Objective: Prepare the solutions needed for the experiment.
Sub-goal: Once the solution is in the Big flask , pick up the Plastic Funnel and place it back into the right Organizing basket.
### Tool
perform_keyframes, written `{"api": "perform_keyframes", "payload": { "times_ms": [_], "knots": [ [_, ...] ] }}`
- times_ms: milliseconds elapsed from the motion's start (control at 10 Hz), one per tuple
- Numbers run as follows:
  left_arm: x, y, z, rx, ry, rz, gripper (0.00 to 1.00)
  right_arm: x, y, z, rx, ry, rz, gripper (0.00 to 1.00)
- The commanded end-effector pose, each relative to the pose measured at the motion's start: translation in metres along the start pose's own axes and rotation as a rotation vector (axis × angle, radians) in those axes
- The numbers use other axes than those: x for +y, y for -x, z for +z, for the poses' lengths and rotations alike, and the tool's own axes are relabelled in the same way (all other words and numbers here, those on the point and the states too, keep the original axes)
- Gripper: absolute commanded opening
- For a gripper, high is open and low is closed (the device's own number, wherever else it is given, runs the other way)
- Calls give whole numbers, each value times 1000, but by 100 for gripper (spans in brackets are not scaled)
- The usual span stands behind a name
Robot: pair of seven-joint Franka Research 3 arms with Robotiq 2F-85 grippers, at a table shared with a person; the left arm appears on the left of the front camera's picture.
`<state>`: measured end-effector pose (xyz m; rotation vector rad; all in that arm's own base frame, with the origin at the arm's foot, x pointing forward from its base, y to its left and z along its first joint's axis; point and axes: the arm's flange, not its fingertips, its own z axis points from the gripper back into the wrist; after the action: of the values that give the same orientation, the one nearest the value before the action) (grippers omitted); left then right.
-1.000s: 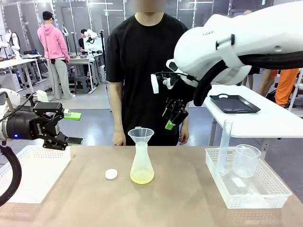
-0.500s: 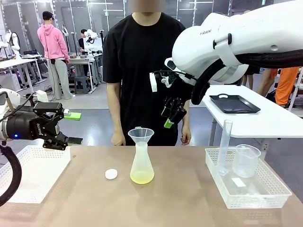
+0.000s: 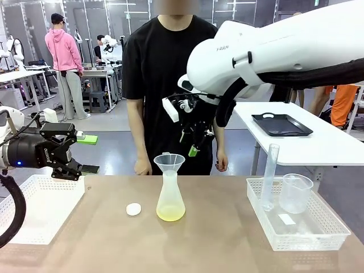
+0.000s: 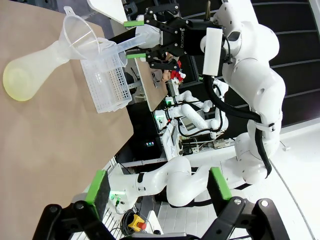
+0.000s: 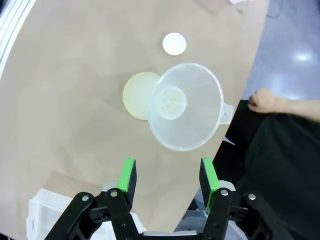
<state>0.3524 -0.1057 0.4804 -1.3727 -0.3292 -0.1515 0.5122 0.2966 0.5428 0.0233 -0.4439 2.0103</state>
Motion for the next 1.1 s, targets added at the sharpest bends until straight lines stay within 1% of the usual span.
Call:
{"api": "perform_keyframes", "payload": {
  "times_ms": [0, 100, 300, 500, 800, 900, 1000],
  "knots": [
    [-2, 0, -2, -8, 21, 1, 100, -10, -3, -10, 36, -51, 122, 64],
    [-2, 0, -2, -8, 21, 1, 100, -11, -6, -19, 51, -68, 172, 64],
    [-2, 0, -2, -8, 21, 1, 100, -16, -8, -35, 66, -110, 214, 64],
    [-2, 0, -2, -8, 21, 1, 100, -20, -11, -52, 58, -129, 270, 64],
    [-2, 0, -2, -8, 21, 1, 100, -25, -9, -72, 48, -154, 278, 64],
    [-2, 0, -2, -8, 21, 1, 100, -25, -9, -76, 49, -158, 286, 48],
    [-2, 0, -2, -8, 21, 1, 100, -24, -10, -77, 44, -169, 281, 45]
  ]
}}
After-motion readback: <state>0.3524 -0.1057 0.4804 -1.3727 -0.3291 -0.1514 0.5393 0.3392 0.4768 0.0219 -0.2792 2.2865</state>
